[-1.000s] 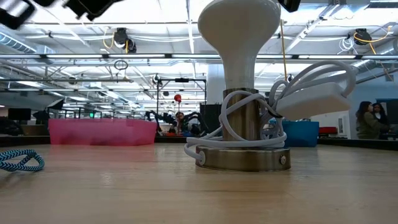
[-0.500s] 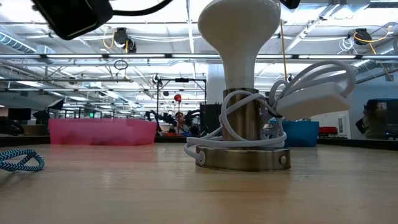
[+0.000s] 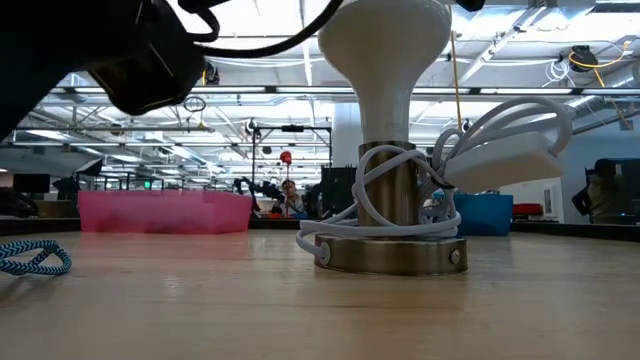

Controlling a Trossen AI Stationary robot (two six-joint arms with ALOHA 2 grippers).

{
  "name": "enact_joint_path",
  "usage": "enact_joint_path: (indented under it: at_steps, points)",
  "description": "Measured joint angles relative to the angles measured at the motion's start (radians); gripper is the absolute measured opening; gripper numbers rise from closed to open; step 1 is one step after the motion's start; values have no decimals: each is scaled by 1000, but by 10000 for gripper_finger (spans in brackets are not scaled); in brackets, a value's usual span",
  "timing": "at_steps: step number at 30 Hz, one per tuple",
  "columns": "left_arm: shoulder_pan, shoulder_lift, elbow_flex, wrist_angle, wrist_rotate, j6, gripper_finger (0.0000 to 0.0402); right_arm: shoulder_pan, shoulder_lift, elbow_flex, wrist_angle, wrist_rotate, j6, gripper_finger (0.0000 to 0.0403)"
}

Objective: Pick & Place USB Port
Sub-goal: Put the blue USB cable into the pink bin

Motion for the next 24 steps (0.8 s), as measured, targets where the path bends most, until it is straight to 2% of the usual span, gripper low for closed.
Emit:
enact_joint_path:
  at_steps: [9, 13, 16, 19, 22, 24]
  points:
    - [4, 11, -6, -36, -45, -5, 175, 17, 0, 0, 1, 1, 1, 171]
    - [19, 50, -7, -34, -30, 16, 191, 19, 0, 0, 10, 1, 4, 171]
    - [28, 80, -3, -10, 10, 30, 188, 26, 0, 0, 11, 0, 8, 171]
    - [28, 111, -2, -12, 35, 38, 145, 39, -4, 0, 15, 1, 8, 171]
    - [28, 111, -3, -20, 50, 81, 45, 55, -8, 0, 16, 2, 11, 171]
    - [29, 89, -3, -55, 38, 99, 29, 60, -8, 0, 17, 2, 16, 171]
